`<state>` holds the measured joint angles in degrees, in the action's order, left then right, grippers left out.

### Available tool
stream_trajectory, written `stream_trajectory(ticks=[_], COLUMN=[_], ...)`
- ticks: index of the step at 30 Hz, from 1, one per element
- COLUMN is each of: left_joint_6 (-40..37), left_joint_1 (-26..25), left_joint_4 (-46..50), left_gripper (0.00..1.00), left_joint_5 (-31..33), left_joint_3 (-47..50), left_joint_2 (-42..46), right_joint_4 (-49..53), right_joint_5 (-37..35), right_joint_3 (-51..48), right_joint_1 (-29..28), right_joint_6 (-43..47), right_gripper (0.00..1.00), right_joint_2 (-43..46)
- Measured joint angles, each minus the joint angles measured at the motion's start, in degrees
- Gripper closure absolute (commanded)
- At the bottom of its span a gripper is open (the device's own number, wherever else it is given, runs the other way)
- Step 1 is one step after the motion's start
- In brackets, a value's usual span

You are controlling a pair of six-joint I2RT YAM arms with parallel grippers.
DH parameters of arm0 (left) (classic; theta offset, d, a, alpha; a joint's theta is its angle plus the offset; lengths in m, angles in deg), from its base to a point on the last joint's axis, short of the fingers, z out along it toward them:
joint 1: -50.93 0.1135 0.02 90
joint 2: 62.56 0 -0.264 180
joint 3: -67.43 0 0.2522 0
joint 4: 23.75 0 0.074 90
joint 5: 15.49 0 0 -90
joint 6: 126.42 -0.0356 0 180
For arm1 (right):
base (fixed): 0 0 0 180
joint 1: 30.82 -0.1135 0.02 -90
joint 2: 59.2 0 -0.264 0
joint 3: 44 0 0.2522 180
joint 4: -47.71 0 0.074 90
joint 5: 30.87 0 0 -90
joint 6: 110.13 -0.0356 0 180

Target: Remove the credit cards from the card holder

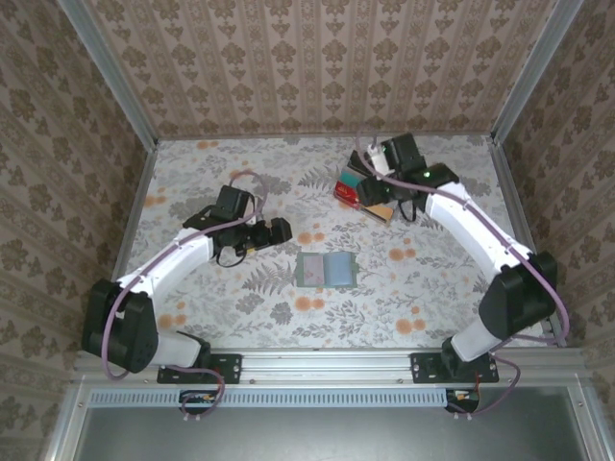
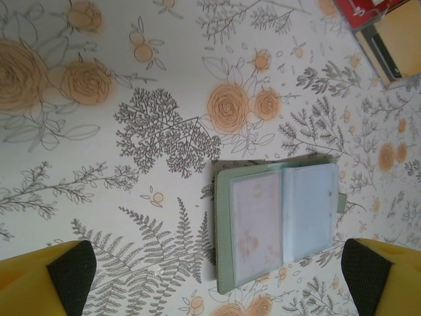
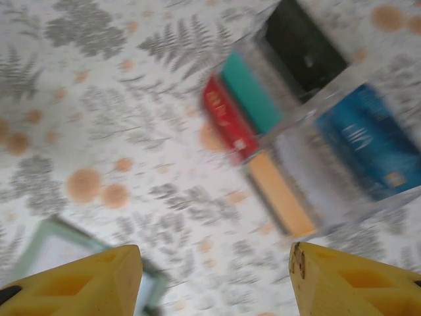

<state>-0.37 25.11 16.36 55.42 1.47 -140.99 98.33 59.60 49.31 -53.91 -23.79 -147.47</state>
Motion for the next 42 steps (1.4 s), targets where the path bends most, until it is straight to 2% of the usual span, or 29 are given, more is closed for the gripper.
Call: stream_trajectory(ticks=[5,10,19,26,31,36,42], left_joint_6=[3.15,6.99,11.91,12.94,12.90,13.35,14.16], left_joint_1=[-2.40,-3.34,-1.03,-0.76,-1.22,-3.34,-5.53], left_joint_4=[-1.60,-3.48,-5.16,-5.66,-6.64,-7.98,-11.26], left_gripper=[0.04,0.07,0.08,0.22,0.26,0.38,0.52], left_joint_5=[-0.04,-0.42,-0.04,-0.48,-1.38,-2.67,-5.07], left_joint_3=[1.55,2.62,6.25,6.86,6.86,6.86,6.86], left_joint_2=[-1.38,-2.51,-2.80,-2.80,-3.15,-5.07,-7.91], right_joint_4=[-0.90,-1.03,-0.59,-0.02,1.03,0.50,-3.65], right_joint_5=[0.02,-1.97,-8.04,-9.35,-11.08,-11.10,-8.33], right_joint_3=[-8.90,-11.74,-8.83,-7.58,-5.95,-5.84,-9.60], right_joint_1=[-8.28,-15.21,-24.94,-25.40,-25.42,-25.33,-23.43], right_joint_6=[-11.54,-19.34,-23.15,-24.06,-25.27,-26.38,-26.58], right_gripper=[0.36,0.33,0.24,0.28,0.33,0.44,0.49], right_joint_2=[1.14,-1.75,-14.53,-20.28,-22.38,-22.71,-20.31])
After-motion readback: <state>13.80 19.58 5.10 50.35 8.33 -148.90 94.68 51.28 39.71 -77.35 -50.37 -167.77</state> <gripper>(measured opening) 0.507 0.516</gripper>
